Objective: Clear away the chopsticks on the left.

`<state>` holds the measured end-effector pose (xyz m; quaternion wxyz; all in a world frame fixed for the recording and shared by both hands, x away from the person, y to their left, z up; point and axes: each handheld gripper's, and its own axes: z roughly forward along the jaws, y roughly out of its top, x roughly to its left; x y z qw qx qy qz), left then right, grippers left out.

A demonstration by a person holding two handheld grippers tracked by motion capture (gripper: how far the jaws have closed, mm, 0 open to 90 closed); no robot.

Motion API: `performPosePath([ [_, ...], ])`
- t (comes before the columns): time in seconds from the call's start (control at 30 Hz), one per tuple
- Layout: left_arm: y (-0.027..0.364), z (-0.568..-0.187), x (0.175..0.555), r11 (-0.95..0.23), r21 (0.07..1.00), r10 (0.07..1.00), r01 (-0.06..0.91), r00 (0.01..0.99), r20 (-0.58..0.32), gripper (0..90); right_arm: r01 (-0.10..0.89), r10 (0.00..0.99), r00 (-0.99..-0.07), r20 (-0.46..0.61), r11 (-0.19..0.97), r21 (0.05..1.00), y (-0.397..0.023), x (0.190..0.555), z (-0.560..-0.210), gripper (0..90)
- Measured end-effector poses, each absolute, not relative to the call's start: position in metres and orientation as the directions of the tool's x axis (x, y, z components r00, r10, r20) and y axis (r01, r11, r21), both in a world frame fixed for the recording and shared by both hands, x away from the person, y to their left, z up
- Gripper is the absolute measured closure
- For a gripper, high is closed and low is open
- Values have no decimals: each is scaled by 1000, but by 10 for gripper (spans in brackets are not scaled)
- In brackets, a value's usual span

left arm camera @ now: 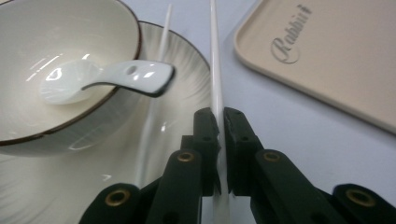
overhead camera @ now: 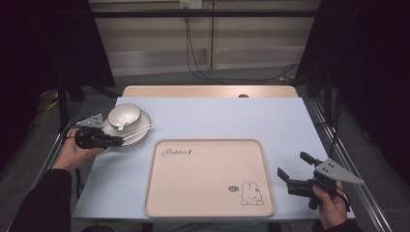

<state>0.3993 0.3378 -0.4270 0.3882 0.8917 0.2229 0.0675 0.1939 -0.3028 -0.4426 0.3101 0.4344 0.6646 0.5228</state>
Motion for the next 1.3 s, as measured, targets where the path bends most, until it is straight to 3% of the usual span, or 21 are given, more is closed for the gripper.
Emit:
performPosePath([
  [0.7,318,-407,332,-448,758,556,474,812,-179,847,255,900,-433,49,70,964,-302,194,-442,9],
  [1.3,274,-410,263,-284,741,744,609,627,-230,846,253,897,-440,41,81,964,-301,196,-442,8],
])
